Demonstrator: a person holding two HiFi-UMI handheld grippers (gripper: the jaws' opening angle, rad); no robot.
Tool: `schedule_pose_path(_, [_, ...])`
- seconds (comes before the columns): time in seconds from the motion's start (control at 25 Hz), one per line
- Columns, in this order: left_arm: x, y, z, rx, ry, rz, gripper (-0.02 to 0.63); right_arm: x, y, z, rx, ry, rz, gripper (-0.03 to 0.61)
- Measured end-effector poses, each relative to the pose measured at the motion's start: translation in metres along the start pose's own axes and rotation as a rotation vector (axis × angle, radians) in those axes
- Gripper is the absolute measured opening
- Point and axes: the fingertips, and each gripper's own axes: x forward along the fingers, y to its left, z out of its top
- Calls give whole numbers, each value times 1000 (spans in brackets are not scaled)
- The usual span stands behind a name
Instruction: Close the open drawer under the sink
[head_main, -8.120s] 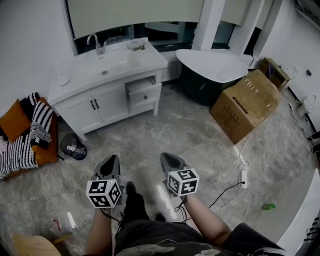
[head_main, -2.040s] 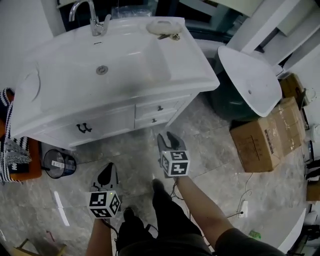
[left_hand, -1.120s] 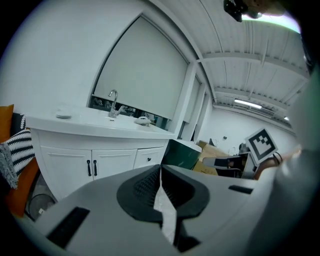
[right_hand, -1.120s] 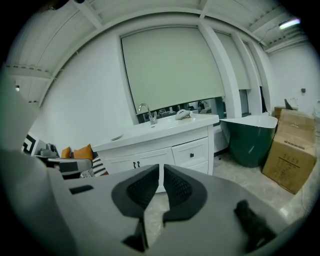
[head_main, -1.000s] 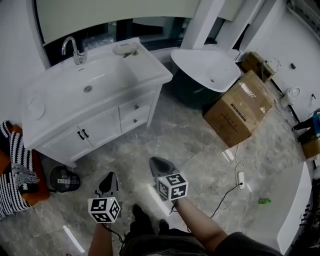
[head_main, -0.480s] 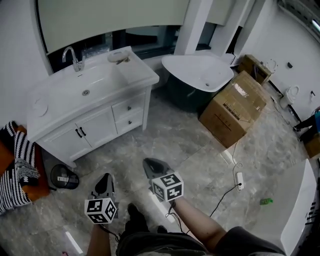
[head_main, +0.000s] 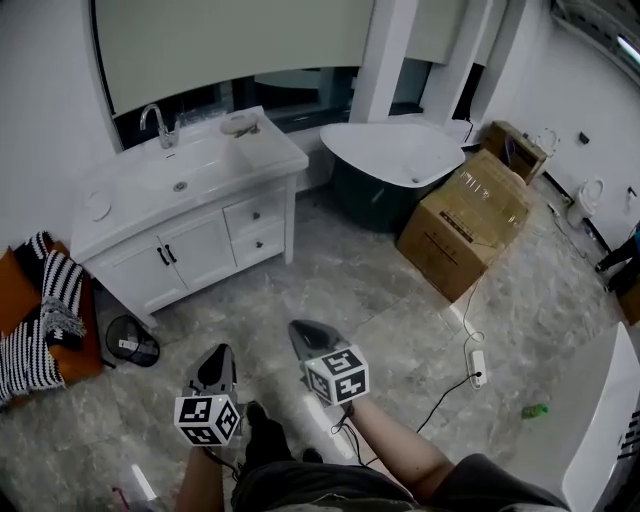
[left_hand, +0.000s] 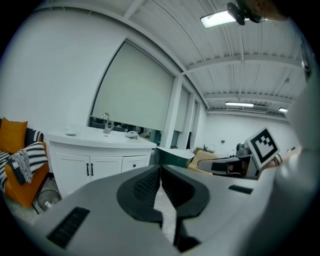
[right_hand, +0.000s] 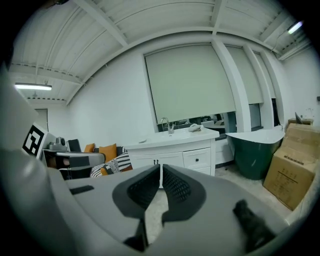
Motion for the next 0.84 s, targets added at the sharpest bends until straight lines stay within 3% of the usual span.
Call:
schedule_pose_path(0.36, [-46,-59,-10,7,-17,-2,20,-54,16,-21,-19,3,37,29])
schedule_pose_path(0.84, [-62,-79,-6,24,-36,2,20,-77,26,-26,-43,1,59,25])
